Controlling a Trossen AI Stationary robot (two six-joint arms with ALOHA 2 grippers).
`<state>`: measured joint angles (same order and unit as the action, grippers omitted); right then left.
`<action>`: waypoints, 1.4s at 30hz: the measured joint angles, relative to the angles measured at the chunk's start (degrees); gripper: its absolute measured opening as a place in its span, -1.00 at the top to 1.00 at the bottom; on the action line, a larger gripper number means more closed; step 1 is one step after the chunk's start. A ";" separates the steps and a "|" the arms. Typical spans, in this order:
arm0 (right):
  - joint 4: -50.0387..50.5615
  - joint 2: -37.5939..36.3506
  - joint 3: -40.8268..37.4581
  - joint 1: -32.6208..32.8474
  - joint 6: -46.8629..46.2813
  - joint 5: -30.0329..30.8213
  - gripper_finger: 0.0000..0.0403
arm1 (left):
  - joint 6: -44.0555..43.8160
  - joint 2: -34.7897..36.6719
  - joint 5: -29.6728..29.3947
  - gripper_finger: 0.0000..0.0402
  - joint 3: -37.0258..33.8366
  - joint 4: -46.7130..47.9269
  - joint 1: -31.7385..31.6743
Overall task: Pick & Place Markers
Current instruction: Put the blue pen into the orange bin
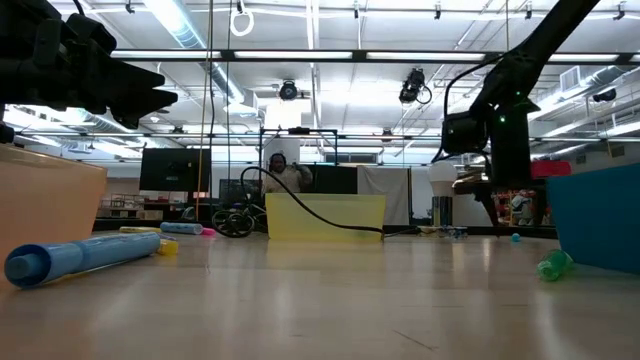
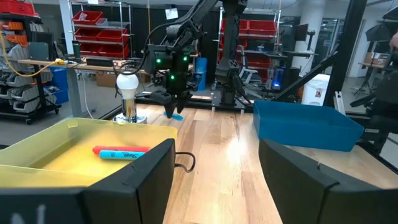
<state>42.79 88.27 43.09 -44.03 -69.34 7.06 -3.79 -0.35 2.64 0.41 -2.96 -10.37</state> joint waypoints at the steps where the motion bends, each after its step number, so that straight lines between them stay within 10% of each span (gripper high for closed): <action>1: -0.25 0.32 0.00 0.00 0.54 -0.04 -0.25 | -0.02 -0.01 -0.01 -0.19 -0.01 0.00 0.00; 22: -0.34 0.36 0.00 1.43 0.16 -1.68 0.91 | 0.00 -0.01 -0.01 -0.19 -0.01 0.00 0.00; 42: -0.27 -11.41 -0.04 6.19 15.81 0.46 0.89 | 0.00 -0.01 -0.01 -0.19 -0.01 0.02 0.00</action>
<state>42.52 76.85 43.05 -37.84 -53.53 7.52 -3.79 -0.36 2.63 0.41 -2.94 -10.37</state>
